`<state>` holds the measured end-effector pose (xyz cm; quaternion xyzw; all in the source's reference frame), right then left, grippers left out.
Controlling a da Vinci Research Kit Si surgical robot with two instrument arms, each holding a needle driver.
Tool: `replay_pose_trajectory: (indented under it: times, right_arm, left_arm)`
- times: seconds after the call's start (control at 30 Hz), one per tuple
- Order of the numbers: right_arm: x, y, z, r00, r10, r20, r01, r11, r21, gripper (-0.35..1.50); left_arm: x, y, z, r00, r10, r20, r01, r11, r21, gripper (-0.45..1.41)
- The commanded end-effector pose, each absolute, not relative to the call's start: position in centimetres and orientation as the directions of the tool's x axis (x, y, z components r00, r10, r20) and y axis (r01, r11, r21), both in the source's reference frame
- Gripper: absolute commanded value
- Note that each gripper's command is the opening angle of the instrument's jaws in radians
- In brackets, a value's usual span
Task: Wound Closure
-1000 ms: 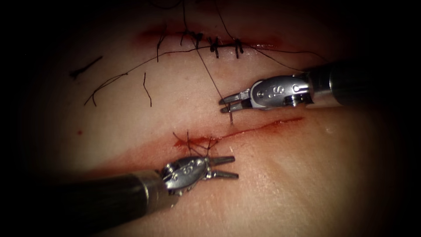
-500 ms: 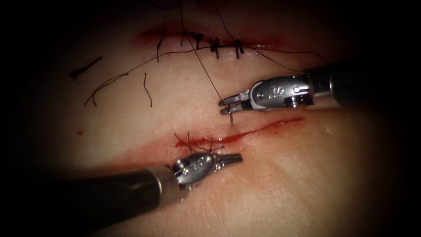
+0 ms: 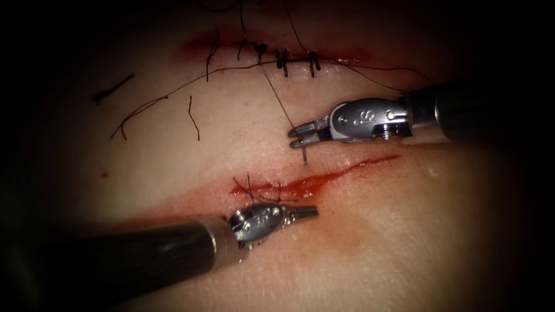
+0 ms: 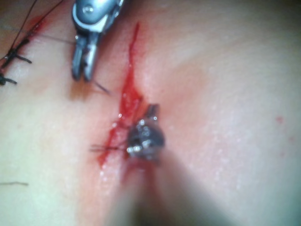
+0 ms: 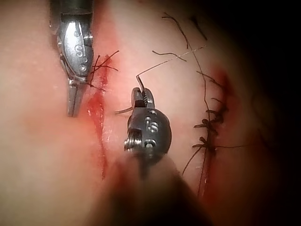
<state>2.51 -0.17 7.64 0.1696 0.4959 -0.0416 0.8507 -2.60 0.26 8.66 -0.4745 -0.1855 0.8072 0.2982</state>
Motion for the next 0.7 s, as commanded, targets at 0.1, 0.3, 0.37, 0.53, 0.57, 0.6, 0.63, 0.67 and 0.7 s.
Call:
replay_pose_trajectory:
  times: [0.1, 0.3, 0.37, 0.53, 0.57, 0.6, 0.63, 0.67, 0.7]
  right_arm:
    - [2.56, -0.19, 7.73, 0.510, 0.150, -0.847, 0.226, 0.927, 0.301, -0.35]
    - [2.57, -0.26, 7.86, 0.533, 0.282, -0.798, 0.190, 0.879, 0.438, -0.35]
    - [2.58, -0.30, 7.92, 0.536, 0.297, -0.790, 0.198, 0.866, 0.459, -0.35]
    - [2.58, -0.31, 7.97, 0.538, 0.282, -0.794, 0.200, 0.873, 0.445, -0.35]
    - [2.58, -0.26, 7.95, 0.542, 0.283, -0.791, 0.189, 0.876, 0.443, -0.35]
    - [2.58, -0.26, 7.95, 0.542, 0.283, -0.791, 0.189, 0.876, 0.443, -0.35]
    - [2.58, -0.24, 7.94, 0.541, 0.275, -0.795, 0.186, 0.883, 0.432, -0.35]
    - [2.58, -0.19, 7.91, 0.535, 0.265, -0.802, 0.180, 0.892, 0.415, -0.35]
    - [2.58, -0.17, 7.90, 0.530, 0.258, -0.808, 0.181, 0.896, 0.405, -0.35]
  left_arm:
    - [-2.67, 0.21, 8.73, -0.374, 0.659, -0.653, -0.304, -0.752, -0.585, 0.07]
    - [-2.65, 0.22, 8.73, -0.374, 0.658, -0.653, -0.300, -0.752, -0.586, 0.07]
    - [-2.64, 0.22, 8.73, -0.375, 0.658, -0.653, -0.299, -0.753, -0.587, 0.09]
    - [-2.63, 0.22, 8.73, -0.378, 0.658, -0.652, -0.298, -0.753, -0.587, 0.09]
    - [-2.63, 0.22, 8.73, -0.378, 0.658, -0.652, -0.298, -0.753, -0.587, 0.09]
    - [-2.63, 0.22, 8.73, -0.378, 0.658, -0.652, -0.298, -0.753, -0.587, 0.09]
    - [-2.63, 0.22, 8.73, -0.378, 0.658, -0.652, -0.298, -0.753, -0.587, 0.09]
    - [-2.63, 0.22, 8.73, -0.378, 0.658, -0.652, -0.298, -0.753, -0.587, 0.09]
    - [-2.63, 0.22, 8.73, -0.377, 0.658, -0.652, -0.298, -0.753, -0.587, 0.09]
